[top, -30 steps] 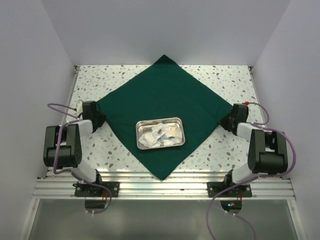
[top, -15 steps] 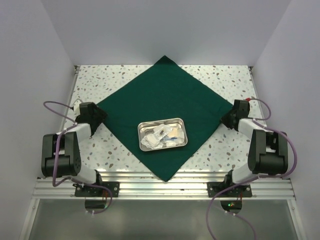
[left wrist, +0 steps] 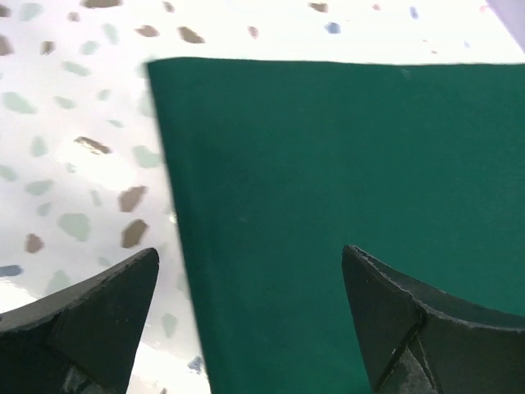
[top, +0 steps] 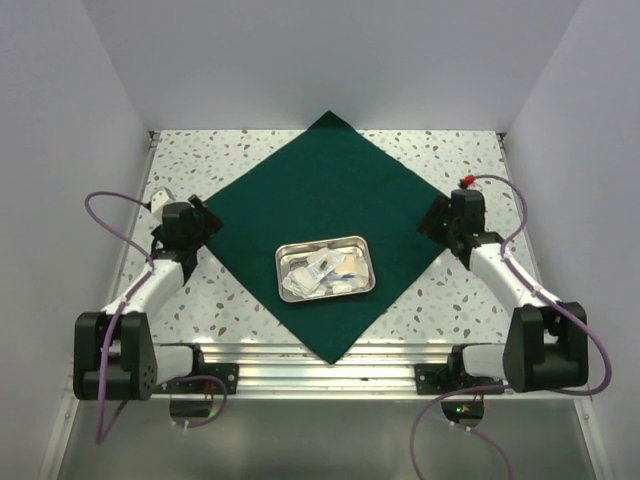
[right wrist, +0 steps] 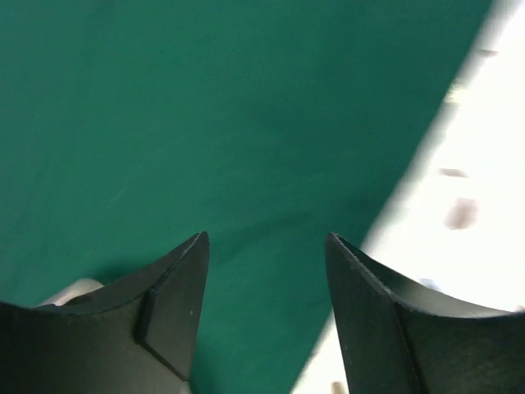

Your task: Prepare the surgical pack

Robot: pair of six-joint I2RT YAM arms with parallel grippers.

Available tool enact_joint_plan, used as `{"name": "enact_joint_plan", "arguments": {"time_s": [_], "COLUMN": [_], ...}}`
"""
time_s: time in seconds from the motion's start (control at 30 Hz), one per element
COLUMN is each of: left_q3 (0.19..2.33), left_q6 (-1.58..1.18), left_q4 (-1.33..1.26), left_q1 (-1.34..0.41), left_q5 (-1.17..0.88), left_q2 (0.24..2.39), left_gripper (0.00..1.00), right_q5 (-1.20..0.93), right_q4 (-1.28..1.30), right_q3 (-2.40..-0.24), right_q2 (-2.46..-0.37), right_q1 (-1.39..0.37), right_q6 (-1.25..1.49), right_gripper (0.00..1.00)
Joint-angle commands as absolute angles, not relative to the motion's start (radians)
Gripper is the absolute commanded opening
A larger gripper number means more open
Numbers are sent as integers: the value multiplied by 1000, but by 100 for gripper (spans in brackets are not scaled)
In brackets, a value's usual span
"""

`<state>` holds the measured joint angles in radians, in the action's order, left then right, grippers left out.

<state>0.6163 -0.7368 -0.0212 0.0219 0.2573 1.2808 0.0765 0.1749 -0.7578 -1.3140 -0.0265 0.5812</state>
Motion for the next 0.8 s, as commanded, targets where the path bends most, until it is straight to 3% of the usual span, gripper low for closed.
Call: {"name": "enact_joint_plan", "arguments": {"time_s": [0.0,0.17,0.53,0.7,0.77], "left_q3": [550,482,384,325,315], "left_q6": [-635,-612,-630,-635,-637], "left_q4": [-116,-230,-370,-471,-492], "left_q1": [-17,-52,-83,-87,-87], "left_q5": [119,28,-98,-120,-120], "left_q2": [1197,1149,1195,1209,1232], "left_gripper": [98,100,100,100,100], "right_q5": [-44,-106,-141,-144,-137], "right_q4": [193,308,350,336,334], "right_q3": [-821,-966,-1019,-1000,-1003], "right_q2": [-1295,-1457,-1598,-1632,-1653], "right_q1": [-149,-302,-437,-456,-466], "right_q6": [445,330,245,255,267], "right_gripper": [61,50,56,49,40]}}
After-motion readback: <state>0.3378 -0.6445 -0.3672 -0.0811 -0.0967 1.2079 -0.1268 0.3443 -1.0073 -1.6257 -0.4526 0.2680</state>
